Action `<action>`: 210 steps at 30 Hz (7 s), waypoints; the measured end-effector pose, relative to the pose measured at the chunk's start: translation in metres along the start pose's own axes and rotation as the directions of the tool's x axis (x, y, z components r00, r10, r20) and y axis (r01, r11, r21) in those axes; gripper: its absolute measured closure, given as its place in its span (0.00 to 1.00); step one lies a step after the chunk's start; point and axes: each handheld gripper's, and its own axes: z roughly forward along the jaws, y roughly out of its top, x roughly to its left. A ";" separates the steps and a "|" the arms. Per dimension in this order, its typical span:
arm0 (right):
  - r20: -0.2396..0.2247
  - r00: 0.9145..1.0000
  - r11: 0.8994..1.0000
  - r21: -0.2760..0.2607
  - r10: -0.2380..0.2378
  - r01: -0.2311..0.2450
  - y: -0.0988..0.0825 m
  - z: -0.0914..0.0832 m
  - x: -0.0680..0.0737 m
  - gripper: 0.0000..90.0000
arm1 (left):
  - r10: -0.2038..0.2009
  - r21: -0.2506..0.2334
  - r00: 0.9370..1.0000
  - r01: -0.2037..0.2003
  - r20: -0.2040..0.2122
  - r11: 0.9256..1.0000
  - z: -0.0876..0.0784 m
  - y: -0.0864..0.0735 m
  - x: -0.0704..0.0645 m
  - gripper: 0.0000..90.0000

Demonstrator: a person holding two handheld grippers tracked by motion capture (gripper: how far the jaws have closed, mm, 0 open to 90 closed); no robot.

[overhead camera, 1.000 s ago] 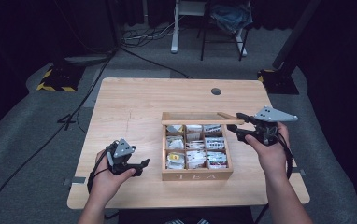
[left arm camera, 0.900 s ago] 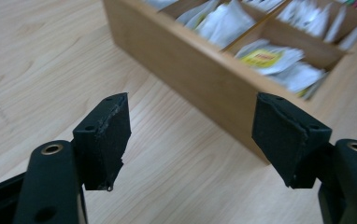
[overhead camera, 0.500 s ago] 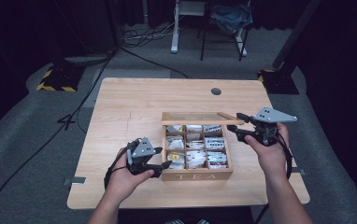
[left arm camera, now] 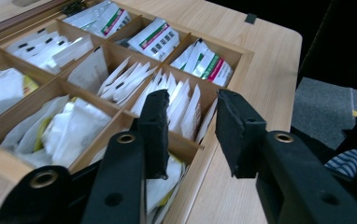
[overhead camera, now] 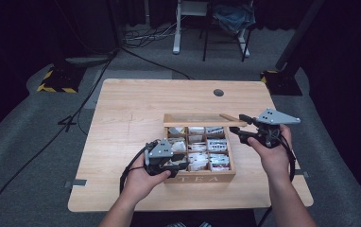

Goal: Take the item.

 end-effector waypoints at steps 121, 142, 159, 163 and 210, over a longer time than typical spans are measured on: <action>0.006 1.000 1.000 0.007 -0.006 0.006 -0.006 0.005 0.001 0.49 | -0.113 -0.183 0.951 0.061 -0.288 0.981 -0.091 -0.023 0.030 1.00; -0.001 1.000 1.000 0.008 0.001 -0.001 -0.007 0.005 0.001 0.48 | -0.277 -0.173 0.864 0.223 -0.421 0.959 -0.093 -0.059 0.070 1.00; -0.006 1.000 1.000 0.017 0.008 -0.008 -0.008 0.006 0.001 0.47 | -0.396 -0.171 0.825 0.357 -0.404 0.918 -0.085 -0.090 0.098 1.00; -0.006 1.000 1.000 0.020 0.006 -0.006 -0.009 0.006 0.001 0.47 | -0.405 -0.169 0.820 0.368 -0.405 0.914 -0.085 -0.094 0.101 1.00; -0.008 1.000 1.000 0.030 0.002 -0.002 -0.008 0.007 0.001 0.46 | -0.270 -0.106 0.836 0.250 -0.477 0.962 -0.078 -0.070 0.078 0.38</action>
